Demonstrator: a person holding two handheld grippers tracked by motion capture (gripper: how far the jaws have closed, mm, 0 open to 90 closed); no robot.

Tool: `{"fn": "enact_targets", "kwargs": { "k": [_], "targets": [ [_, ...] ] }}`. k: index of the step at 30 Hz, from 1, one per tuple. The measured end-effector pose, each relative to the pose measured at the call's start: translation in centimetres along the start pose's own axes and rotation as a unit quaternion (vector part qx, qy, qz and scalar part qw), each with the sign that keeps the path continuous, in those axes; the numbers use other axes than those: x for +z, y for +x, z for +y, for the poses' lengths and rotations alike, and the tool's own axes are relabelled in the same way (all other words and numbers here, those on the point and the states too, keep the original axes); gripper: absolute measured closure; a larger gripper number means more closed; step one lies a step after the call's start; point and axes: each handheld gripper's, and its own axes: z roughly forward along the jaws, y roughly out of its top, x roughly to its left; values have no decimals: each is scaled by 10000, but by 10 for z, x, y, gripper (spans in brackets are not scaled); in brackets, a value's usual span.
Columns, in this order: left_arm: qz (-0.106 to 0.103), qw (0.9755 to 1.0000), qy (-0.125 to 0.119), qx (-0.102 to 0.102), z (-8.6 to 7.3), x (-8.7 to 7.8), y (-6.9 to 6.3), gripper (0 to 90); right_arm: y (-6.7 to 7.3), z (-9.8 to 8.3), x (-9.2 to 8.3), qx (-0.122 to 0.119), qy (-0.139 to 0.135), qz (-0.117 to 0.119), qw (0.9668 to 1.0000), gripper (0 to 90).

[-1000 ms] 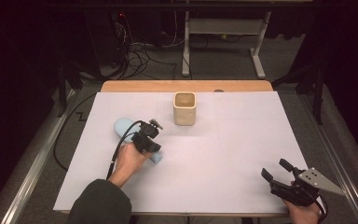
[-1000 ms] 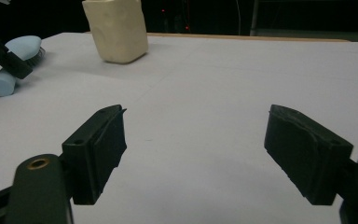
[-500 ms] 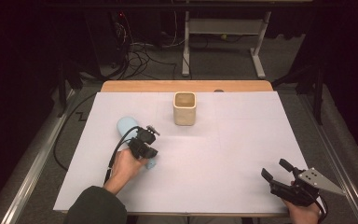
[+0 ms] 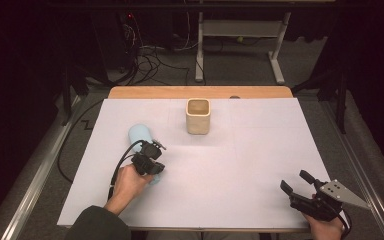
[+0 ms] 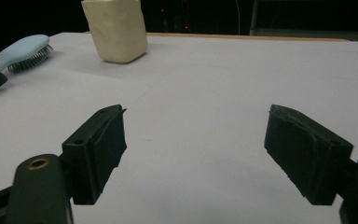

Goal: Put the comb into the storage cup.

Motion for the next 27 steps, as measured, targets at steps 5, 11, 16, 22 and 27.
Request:
{"fn": "enact_targets", "kwargs": {
  "k": [5,11,16,22,27],
  "targets": [
    [83,10000,-14,0,-8,-2,1,859,0,0,0,5,-3,-3,10000,213],
    [166,9999,-13,-34,-16,-5,4,859,0,0,0,6,-4,-10,10000,212],
    [313,9995,-41,-37,-21,-7,6,859,0,0,0,2,5,-17,10000,213],
    [379,9992,-35,-131,-28,-11,13,860,0,0,0,0,0,-11,10000,213],
    [422,9988,-58,-243,-33,-13,20,860,0,0,0,0,1,-14,10000,213]
  ]
}}
